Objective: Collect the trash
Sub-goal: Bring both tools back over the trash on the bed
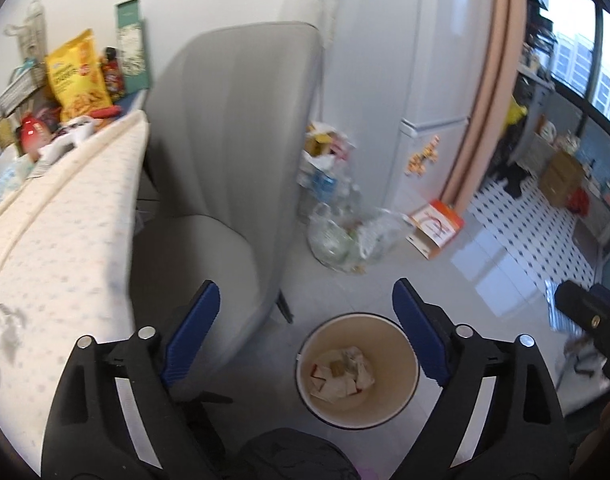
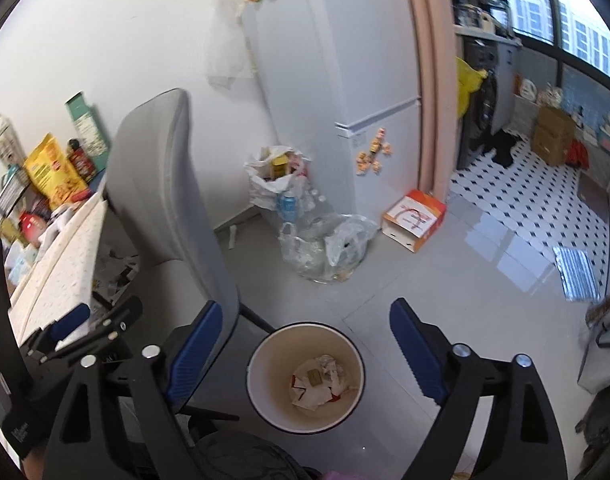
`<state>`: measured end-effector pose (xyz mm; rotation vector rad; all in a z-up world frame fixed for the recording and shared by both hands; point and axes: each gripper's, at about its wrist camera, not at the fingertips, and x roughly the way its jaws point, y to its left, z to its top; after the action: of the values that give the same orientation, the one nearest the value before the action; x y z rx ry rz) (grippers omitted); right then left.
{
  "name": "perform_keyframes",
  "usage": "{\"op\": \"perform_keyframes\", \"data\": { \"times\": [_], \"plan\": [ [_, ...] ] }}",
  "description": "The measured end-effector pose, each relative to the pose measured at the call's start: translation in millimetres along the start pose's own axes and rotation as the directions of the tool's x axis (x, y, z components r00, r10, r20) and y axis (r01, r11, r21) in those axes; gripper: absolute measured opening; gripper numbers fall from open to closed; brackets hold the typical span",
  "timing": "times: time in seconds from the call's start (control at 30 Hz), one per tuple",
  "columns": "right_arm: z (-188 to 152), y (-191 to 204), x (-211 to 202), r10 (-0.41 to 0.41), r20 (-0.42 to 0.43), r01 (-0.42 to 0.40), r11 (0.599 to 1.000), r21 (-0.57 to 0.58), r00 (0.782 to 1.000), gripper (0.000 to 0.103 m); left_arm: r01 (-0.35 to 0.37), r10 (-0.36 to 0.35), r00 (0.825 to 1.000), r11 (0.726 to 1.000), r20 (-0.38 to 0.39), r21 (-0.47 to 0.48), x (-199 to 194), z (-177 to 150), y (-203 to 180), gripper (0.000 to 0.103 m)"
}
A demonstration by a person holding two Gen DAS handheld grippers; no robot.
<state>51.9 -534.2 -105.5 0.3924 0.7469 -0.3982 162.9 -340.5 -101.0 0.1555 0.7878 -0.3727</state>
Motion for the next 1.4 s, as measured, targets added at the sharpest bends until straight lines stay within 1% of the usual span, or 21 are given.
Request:
{"op": "perform_keyframes", "data": {
  "times": [0.2, 0.5, 0.7, 0.97, 1.17, 1.4],
  "plan": [
    [-3, 48, -16, 0.053, 0.017, -0.052, 0.995, -0.084, 0.998, 0.095, -0.048, 0.051, 0.998, 0.997, 0.046, -0.057, -30, -1, 45, 0.096],
    [-16, 124, -47, 0.136, 0.030, -0.128, 0.975, -0.181, 0.990, 0.095, -0.106, 0.125, 0.987, 0.979, 0.101, -0.173, -82, -14, 126, 0.097],
    [-29, 167, -65, 0.173, 0.029, -0.161, 0.955, -0.248, 0.984, 0.095, -0.136, 0.170, 0.977, 0.961, 0.127, -0.239, -111, -31, 170, 0.097],
    [-50, 217, -87, 0.222, 0.018, -0.205, 0.924, -0.324, 0.975, 0.095, -0.175, 0.230, 0.964, 0.928, 0.135, -0.329, -139, -54, 226, 0.097],
    [-64, 254, -97, 0.259, -0.001, -0.240, 0.892, -0.383, 0.966, 0.095, -0.211, 0.283, 0.950, 0.892, 0.130, -0.399, -159, -75, 267, 0.097],
    [-82, 291, -101, 0.301, -0.036, -0.286, 0.854, -0.435, 0.953, 0.095, -0.258, 0.338, 0.937, 0.846, 0.094, -0.466, -173, -102, 315, 0.097]
  ]
}}
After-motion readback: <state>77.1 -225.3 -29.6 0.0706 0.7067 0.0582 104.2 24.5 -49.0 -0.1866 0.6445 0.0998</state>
